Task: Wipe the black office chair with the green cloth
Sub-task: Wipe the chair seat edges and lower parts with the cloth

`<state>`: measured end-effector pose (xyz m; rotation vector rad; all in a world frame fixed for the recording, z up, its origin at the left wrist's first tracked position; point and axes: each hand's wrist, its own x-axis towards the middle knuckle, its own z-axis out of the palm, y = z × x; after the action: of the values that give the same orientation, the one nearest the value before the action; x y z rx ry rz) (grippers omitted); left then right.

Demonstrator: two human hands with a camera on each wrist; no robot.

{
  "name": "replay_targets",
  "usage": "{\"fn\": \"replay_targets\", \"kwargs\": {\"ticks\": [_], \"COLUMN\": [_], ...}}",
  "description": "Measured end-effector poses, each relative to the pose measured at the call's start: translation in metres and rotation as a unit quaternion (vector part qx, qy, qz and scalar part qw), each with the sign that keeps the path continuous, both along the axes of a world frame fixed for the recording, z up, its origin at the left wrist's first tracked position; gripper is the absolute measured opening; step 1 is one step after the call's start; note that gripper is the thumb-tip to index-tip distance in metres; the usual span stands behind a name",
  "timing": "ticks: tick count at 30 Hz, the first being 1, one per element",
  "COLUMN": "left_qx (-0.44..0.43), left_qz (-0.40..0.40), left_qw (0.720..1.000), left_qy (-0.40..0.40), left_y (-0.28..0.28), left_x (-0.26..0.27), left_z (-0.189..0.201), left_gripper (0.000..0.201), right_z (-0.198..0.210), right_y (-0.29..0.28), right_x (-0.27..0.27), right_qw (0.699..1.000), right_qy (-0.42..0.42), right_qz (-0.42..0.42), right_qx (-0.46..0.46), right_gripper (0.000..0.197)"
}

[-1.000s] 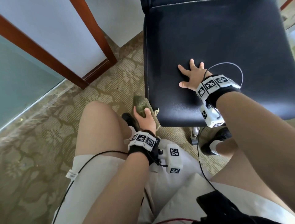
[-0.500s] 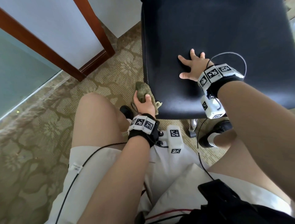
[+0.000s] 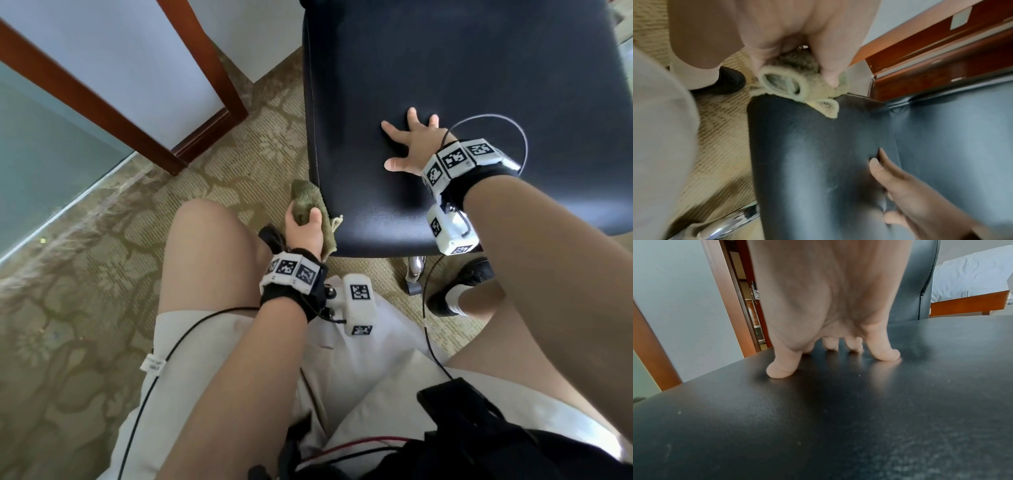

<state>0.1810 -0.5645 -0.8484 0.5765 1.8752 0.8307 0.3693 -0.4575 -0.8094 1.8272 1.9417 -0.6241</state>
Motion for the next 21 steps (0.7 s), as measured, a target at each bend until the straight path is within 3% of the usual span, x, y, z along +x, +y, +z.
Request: {"fn": "replay_targets", "kwargs": {"ticks": [3,9,16,21], "left_qx": [0.002,-0.048,-0.129,-0.149], "left_qz": [-0.013,-0.018,0.082,0.115], "left_qw": [1.000,0.997,0.970,0.974], "left_qy": [0.010,-0.050,-0.189,-0.128], "left_y": [-0.020,-0.034,-0.040,-0.029], "left_x": [0.004,-0.001,0.007,0.007], "left_z": [-0.002,-0.005,-0.006,-0.002], "left_gripper": [0.055,0.060,0.066,0.059], "right_z": [0.002,0.002,0.004,0.004], "right_y": [-0.002,-0.003,-0.005,-0.006], "right_x": [0.001,0.004,0.006,0.005], "right_qw": [1.000,1.000,1.000,1.000], "right_qy": [0.002,0.009,0.009,0.013], "right_qz": [0.002,-0.004,0.001,0.001], "right_qx": [0.002,-0.001,0.004,0.007], "right_gripper": [0.072,0.071,0.072,0.071]}}
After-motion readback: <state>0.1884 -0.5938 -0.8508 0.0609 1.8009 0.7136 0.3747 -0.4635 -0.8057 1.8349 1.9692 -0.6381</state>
